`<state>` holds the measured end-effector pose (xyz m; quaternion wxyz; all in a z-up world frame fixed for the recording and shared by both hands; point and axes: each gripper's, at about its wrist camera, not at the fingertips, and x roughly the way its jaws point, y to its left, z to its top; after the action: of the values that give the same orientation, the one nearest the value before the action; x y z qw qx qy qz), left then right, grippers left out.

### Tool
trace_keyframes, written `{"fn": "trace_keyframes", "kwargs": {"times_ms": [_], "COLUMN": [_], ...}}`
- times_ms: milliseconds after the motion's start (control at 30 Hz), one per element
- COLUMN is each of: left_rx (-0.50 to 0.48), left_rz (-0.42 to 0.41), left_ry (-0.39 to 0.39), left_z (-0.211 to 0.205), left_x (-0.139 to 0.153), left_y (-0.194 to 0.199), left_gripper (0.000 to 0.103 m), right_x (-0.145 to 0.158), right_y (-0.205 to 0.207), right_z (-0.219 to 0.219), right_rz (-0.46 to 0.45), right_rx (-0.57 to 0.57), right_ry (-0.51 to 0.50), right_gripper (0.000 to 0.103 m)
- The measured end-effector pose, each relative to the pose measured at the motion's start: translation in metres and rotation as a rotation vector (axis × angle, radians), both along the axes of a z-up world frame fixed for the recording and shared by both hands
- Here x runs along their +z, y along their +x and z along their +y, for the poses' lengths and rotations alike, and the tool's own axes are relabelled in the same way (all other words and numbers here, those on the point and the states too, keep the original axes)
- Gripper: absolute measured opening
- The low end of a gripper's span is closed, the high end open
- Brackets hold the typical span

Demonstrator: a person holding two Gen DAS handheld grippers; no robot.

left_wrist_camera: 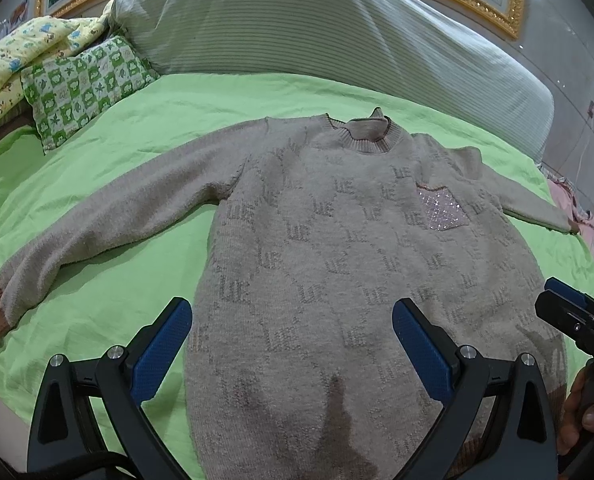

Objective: Fold small clothes

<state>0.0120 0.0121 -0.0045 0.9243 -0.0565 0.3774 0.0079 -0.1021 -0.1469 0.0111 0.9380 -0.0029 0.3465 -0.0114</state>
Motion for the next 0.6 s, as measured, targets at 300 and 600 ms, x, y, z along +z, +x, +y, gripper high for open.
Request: {"fn": "trace_keyframes", "kwargs": {"times_ms": [300,600], "left_rx": [0.001,0.054], "left_rz": [0.014,0.023], "left_ry": [-0.02,-0.077], "left_z": [0.002,0.045], "left_x": [-0.001,0.004], "left_y": [0.002,0.028], "left_gripper": [0.101,0.101], "right_x": [0.001,0.016], "right_y": [0.0,0.01], "right_z": [0.001,-0.023], "right_rz": [0.002,-0.018], "right_rx": [0.001,-0.043], "right_ry": [-0.001,0.037], "right_gripper": [0.103,0.103]}}
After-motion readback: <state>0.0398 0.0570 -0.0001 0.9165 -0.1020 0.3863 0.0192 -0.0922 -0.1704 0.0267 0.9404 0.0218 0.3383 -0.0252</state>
